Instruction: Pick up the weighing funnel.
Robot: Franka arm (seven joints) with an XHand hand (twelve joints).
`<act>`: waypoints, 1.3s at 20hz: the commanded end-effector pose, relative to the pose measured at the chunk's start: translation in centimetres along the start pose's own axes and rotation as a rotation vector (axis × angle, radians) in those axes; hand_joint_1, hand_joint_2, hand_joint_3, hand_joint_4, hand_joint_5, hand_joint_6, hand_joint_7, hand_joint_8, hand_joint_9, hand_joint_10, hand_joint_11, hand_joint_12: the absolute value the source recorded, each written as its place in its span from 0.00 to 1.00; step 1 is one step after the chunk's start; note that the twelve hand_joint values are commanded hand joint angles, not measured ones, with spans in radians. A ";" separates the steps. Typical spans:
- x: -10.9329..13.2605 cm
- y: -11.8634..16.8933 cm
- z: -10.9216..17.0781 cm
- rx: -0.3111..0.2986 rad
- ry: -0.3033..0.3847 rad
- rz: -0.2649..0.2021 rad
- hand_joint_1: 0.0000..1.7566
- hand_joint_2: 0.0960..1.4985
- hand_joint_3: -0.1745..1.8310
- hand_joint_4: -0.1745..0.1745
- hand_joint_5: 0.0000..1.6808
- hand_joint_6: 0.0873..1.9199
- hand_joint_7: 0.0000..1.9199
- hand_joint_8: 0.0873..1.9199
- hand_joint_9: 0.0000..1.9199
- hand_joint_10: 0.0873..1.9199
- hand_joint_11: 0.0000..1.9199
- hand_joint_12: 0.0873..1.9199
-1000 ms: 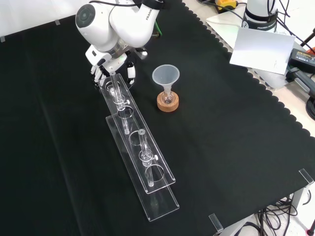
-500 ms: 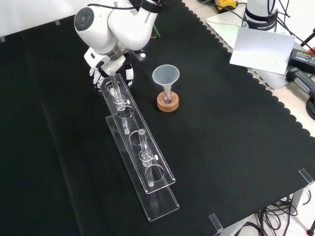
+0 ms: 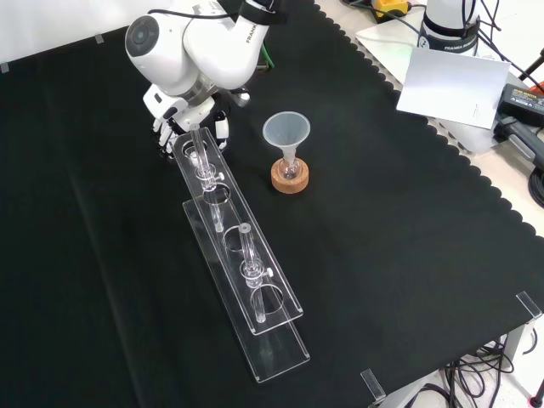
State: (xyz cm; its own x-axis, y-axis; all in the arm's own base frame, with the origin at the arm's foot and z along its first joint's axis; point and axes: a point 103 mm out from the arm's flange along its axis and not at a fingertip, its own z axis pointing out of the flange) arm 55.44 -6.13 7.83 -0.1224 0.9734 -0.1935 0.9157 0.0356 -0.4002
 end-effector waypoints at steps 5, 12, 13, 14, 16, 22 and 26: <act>-0.5 0.4 0.3 0.009 0.009 0.000 0.54 0.39 0.41 0.55 0.38 0.30 0.26 0.31 0.39 0.22 0.28 0.64; -0.5 0.8 0.7 0.013 0.015 -0.017 0.54 0.40 0.41 0.56 0.38 0.32 0.26 0.31 0.39 0.22 0.28 0.64; -0.6 0.9 0.7 0.012 0.013 -0.019 0.54 0.40 0.41 0.57 0.38 0.33 0.26 0.31 0.39 0.22 0.28 0.64; -0.6 1.0 0.8 0.014 0.014 -0.019 0.54 0.40 0.41 0.57 0.38 0.33 0.26 0.31 0.39 0.22 0.28 0.64; -0.5 1.0 0.7 0.016 0.007 -0.007 0.54 0.40 0.41 0.58 0.39 0.33 0.26 0.32 0.39 0.22 0.28 0.64; -0.1 1.2 0.5 0.017 0.007 -0.004 0.56 0.47 0.35 0.79 0.53 0.39 0.26 0.32 0.39 0.22 0.28 0.64; 0.0 1.3 0.5 0.035 0.010 0.011 0.60 0.61 0.19 0.99 0.65 0.40 0.28 0.32 0.41 0.22 0.30 0.63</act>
State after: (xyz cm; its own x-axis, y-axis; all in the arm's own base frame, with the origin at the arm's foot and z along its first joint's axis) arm 56.41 -6.34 6.92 -0.1209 0.9752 -0.1852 0.9087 0.0337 -0.4160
